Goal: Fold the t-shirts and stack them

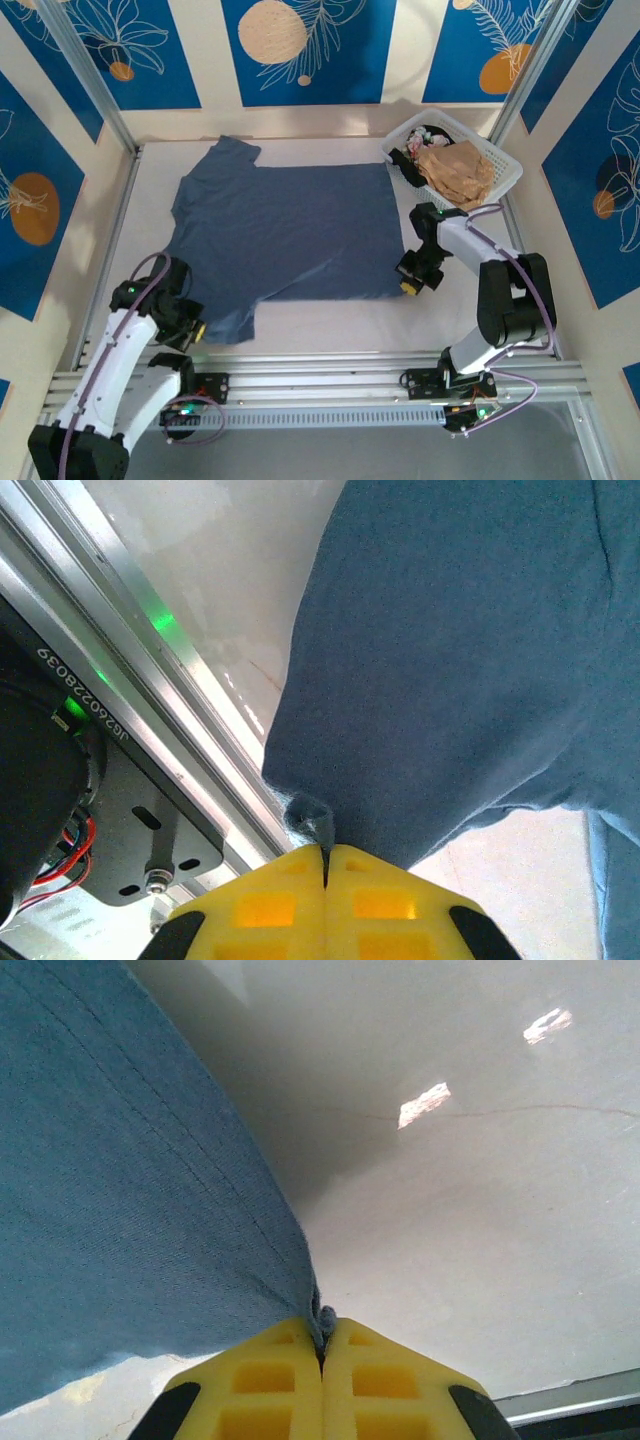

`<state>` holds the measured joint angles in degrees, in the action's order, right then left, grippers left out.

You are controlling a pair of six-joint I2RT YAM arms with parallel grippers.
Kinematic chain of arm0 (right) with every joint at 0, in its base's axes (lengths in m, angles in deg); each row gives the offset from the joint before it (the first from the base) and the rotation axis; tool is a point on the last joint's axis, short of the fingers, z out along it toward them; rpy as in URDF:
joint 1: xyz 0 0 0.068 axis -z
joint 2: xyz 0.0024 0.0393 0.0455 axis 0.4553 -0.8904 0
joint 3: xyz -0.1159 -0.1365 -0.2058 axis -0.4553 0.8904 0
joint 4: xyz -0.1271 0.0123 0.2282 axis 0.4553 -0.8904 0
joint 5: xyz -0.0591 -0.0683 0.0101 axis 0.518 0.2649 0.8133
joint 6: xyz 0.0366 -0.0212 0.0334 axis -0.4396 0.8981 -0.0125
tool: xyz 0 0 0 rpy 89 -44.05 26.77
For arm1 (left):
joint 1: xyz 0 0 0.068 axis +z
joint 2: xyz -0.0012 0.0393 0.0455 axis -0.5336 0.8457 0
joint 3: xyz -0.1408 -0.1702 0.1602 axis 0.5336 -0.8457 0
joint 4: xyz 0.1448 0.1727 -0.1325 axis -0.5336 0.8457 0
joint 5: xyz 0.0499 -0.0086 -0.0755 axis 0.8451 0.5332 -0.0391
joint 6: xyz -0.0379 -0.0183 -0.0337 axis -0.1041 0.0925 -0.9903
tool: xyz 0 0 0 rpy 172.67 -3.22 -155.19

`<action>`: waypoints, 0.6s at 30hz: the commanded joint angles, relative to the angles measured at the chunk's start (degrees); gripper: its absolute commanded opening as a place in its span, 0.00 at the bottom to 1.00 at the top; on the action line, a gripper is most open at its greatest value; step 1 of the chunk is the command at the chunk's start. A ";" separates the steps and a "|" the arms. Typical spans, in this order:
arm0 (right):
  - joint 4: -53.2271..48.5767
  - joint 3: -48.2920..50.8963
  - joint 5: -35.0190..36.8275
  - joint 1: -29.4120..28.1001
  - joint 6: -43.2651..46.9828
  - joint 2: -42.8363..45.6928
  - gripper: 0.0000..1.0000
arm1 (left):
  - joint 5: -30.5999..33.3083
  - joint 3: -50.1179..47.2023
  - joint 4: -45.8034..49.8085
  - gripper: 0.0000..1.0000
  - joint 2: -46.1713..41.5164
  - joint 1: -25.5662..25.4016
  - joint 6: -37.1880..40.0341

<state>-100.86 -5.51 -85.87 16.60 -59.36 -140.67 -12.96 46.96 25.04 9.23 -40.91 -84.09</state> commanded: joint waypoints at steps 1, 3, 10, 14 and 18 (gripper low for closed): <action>-2.48 -1.24 0.97 -0.57 0.39 -0.07 0.00 | 3.18 3.62 -2.65 0.00 2.33 -0.66 -0.76; -2.64 -1.92 0.72 -0.50 0.17 -0.28 0.00 | 5.13 6.90 -4.86 0.00 5.11 -0.68 1.85; -3.35 -5.01 -1.50 1.66 -0.29 -2.02 0.00 | 10.60 19.78 -9.69 0.00 16.93 -0.65 10.54; -3.91 -9.01 -2.37 2.67 -0.39 -4.09 0.00 | 12.55 25.71 -11.99 0.00 23.21 -0.65 14.18; -4.90 -14.12 -2.21 3.28 -0.24 -7.33 0.00 | 14.32 31.20 -13.97 0.00 29.54 -0.48 17.70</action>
<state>-103.48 -16.11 -86.86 19.33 -59.41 -146.13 -1.69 74.41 12.98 35.83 -41.16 -70.98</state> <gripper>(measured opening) 0.065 0.046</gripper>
